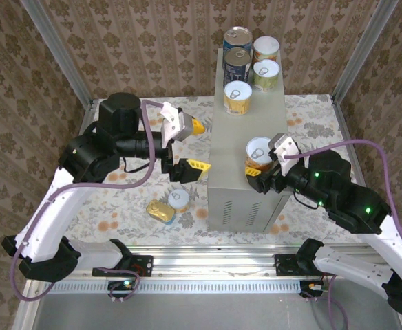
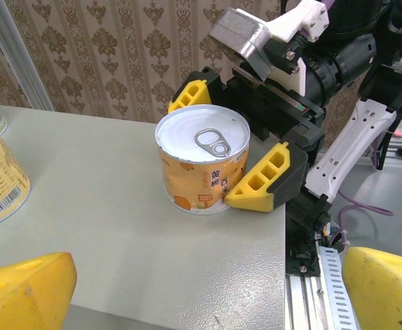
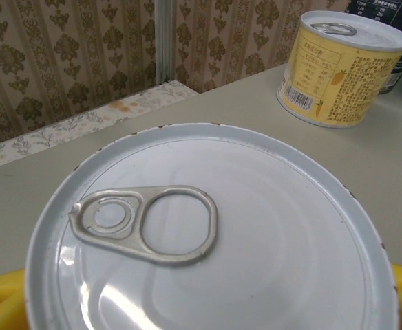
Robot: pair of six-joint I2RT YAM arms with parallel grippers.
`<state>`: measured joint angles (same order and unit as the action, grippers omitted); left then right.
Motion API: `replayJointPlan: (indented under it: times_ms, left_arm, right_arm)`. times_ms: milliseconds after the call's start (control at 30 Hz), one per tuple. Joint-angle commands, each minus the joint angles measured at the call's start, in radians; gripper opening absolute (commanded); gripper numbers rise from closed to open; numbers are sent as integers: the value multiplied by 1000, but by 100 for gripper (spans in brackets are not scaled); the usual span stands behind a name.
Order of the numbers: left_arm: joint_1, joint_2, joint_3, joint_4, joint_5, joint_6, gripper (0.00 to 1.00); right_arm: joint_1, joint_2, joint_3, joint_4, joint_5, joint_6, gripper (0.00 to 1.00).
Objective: Place and organize the canned foods onto the counter
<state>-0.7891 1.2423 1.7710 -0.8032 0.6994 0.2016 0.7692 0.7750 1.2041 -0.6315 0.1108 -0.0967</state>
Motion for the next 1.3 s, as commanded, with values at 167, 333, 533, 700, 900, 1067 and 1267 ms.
replayJointPlan:
  times_ms: [167,333,533,700,900,1067,1267]
  left_arm:
    - [30,-34,-49,60,54,-44,100]
    - [47,-52,-76,73,65,-53,100]
    - [52,-53,-84,68,38,-55,100]
    - [53,-53,-92,87,-49,-74,100]
    - [50,-67,-143,122,-144,-103,100]
    - [52,-87,-185,145,-166,-110,100]
    - [52,-84,-188,138,-188,-105,100]
  right_arm:
    - [-3,-25,9,-46,76,14,94]
    - [-5,-23,11,-46,94,15,82]
    - [-49,22,21,-5,130,44,77]
    - [-126,107,64,17,123,69,76]
    - [-265,208,121,27,112,108,74]
    - [-352,262,135,62,38,112,75]
    - [-409,344,164,115,2,94,75]
